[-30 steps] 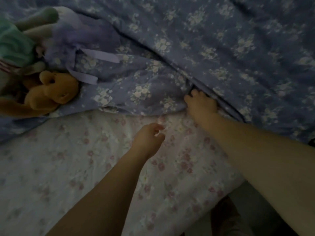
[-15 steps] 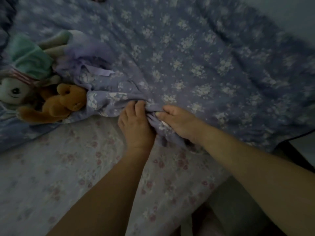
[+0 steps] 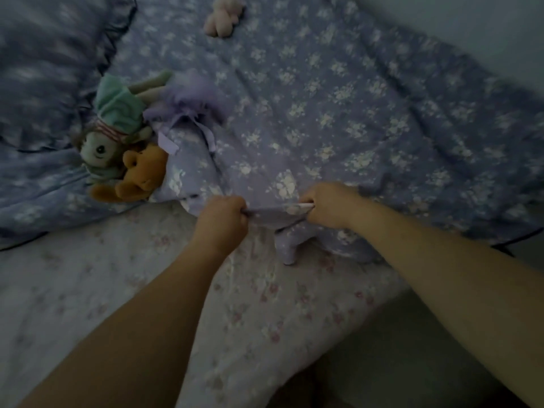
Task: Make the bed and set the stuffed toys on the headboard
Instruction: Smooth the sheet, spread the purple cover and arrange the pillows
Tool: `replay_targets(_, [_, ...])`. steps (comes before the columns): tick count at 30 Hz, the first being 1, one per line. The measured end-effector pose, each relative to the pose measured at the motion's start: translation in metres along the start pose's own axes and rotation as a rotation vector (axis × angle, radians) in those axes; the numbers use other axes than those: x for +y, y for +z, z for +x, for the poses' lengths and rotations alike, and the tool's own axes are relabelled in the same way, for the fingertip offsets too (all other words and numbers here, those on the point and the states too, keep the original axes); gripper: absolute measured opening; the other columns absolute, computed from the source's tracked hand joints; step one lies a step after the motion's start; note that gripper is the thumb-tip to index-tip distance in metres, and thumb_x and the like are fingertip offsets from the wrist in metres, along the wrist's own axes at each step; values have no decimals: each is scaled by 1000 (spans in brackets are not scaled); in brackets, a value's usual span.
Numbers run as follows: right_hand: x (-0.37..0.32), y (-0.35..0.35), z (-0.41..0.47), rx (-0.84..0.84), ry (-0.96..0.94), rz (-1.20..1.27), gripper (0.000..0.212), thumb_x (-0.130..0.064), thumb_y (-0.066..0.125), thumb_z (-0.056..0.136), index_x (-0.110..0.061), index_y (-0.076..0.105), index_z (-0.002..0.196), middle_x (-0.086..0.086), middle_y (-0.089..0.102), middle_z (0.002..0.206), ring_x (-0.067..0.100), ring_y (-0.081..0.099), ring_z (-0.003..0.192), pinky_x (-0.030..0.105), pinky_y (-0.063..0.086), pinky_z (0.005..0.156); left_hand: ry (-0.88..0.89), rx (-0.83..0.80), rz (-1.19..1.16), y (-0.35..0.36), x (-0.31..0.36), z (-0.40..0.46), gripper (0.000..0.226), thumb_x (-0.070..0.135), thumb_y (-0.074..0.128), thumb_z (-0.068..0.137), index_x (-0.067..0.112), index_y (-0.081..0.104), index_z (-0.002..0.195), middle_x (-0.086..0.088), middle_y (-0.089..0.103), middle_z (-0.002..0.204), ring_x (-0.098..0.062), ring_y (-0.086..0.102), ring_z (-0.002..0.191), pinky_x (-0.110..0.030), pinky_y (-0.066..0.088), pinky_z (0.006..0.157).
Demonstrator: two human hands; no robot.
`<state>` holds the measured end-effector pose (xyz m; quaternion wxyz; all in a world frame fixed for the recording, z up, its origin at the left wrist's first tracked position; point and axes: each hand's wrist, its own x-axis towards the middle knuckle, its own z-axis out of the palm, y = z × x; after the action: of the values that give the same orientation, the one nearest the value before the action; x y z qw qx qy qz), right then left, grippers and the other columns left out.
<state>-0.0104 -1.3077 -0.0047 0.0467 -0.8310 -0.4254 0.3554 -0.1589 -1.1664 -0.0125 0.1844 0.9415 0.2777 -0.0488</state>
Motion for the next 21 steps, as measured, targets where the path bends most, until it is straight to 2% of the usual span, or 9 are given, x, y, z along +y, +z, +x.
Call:
replay_targets(3, [-7,7,-5,7,-38,44,10,-15,57,86,-15,62,78,8,55,72,21,49,66,27,33,52,-79,-99,14,-6,-3,-11,19,8,41,92,7,46,74,-22,57,88,-24,42,74,-30,27,62])
replay_targets(5, [-7,9,-3,33,-36,85,9,-16,59,85,-14,66,80,10,58,74,20,50,66,26,32,51,-68,-97,-39,-11,-7,-13,21,9,43,91,6,54,73,-21,58,88,-29,49,78,-32,31,65])
replay_targets(7, [-1,11,2,32,12,23,14,-20,54,90,-14,66,85,12,63,85,24,54,74,28,35,55,-43,-75,-147,-12,-12,-15,23,12,46,87,3,66,93,-18,65,100,-31,57,94,-30,39,75])
replay_targets(10, [16,12,9,-88,133,-183,19,-28,51,92,-18,63,103,11,63,106,26,55,87,30,45,69,-65,-115,-222,-3,-25,-18,34,6,52,89,6,58,122,-14,55,126,-28,50,118,-27,35,93])
replay_targets(12, [20,12,15,-182,177,-265,31,-36,59,88,-19,60,114,9,60,116,24,55,97,31,47,83,-130,-138,-240,5,-43,-18,38,8,52,90,11,52,128,-10,49,131,-26,48,120,-28,34,96])
replay_targets(13, [17,12,20,-176,191,-230,37,-40,61,87,-19,58,118,9,57,120,25,55,102,32,46,87,-176,-146,-258,7,-54,-17,39,8,52,90,12,51,129,-10,48,132,-25,48,119,-28,35,96])
replay_targets(17, [-30,13,60,84,139,-37,43,-36,54,94,-20,49,133,10,44,135,29,50,114,35,43,94,-285,-116,-340,4,-104,-1,36,6,52,88,8,56,124,-11,54,129,-26,51,116,-27,36,94])
replay_targets(19, [-69,17,83,120,48,33,44,-32,53,95,-20,44,137,9,41,139,28,48,118,37,42,97,-326,-101,-377,-3,-126,7,33,3,51,88,4,59,120,-14,58,124,-28,53,113,-26,39,92])
replay_targets(21, [-110,22,110,138,-71,33,46,-28,53,95,-19,41,139,8,39,141,28,45,122,38,41,99,-380,-101,-395,-10,-150,15,36,5,52,88,5,55,124,-17,55,126,-32,52,113,-37,43,95])
